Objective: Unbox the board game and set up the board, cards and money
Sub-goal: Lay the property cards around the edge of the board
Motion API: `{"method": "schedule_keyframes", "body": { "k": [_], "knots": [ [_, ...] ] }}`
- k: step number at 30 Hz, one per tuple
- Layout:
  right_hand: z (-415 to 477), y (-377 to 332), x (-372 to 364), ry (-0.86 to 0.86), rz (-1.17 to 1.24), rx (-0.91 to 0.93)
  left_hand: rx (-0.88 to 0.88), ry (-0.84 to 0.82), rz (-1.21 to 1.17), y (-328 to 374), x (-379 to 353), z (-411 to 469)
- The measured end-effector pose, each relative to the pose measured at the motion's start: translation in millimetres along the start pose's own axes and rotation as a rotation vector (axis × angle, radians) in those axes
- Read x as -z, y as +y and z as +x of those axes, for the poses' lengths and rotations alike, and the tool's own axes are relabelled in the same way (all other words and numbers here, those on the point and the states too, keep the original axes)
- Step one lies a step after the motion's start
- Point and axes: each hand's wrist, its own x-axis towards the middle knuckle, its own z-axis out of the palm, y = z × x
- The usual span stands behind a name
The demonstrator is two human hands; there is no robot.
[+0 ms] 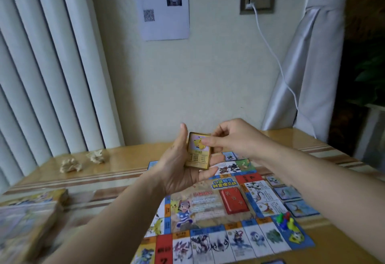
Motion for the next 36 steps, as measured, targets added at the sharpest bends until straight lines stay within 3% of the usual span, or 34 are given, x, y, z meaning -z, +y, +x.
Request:
{"method": "schedule_keyframes", "body": {
  "k": [9, 13, 17, 23, 27, 29, 31, 32, 36],
  "knots": [
    [-12.0, -37.2, 8.9, 0.060, -0.097, 0.119, -0.249, 0.025, 0.459, 30.0, -14.8, -41.5],
    [-18.7, -37.2, -3.0, 0.019, -0.122, 0.115, -0.330, 0.147, 0.718, 29.4, -8.6, -50.1],
    [-18.6, -28.7, -20.8, 0.040, -0.107, 0.089, -0.428, 0.319, 1.164, 30.4, 2.7, -58.5],
    [9.9, -18.4, -54.0, 0.010, -0.037, 0.055, -0.382, 0.452, 1.303, 34.7, 30.2, -58.5],
    [43.2, -7.2, -70.6, -0.049, -0.048, 0.051, -0.473, 0.630, 1.045, 28.3, 73.4, -47.4],
    [63.2, 6.8, -77.6, -0.071, -0.038, 0.001, -0.477, 0.731, 0.519, 22.7, 98.7, -43.7],
    [82.4, 28.8, -88.1, -0.075, -0.037, -0.084, -0.429, 0.711, -0.043, 16.4, 118.7, -42.8],
    [91.8, 41.5, -94.5, -0.065, -0.046, -0.137, -0.417, 0.684, -0.214, 12.1, 127.7, -41.7],
    [125.8, 81.9, -123.9, 0.050, 0.055, -0.355, -0.384, 0.643, -0.488, -4.2, 147.9, -33.6]
  ]
}}
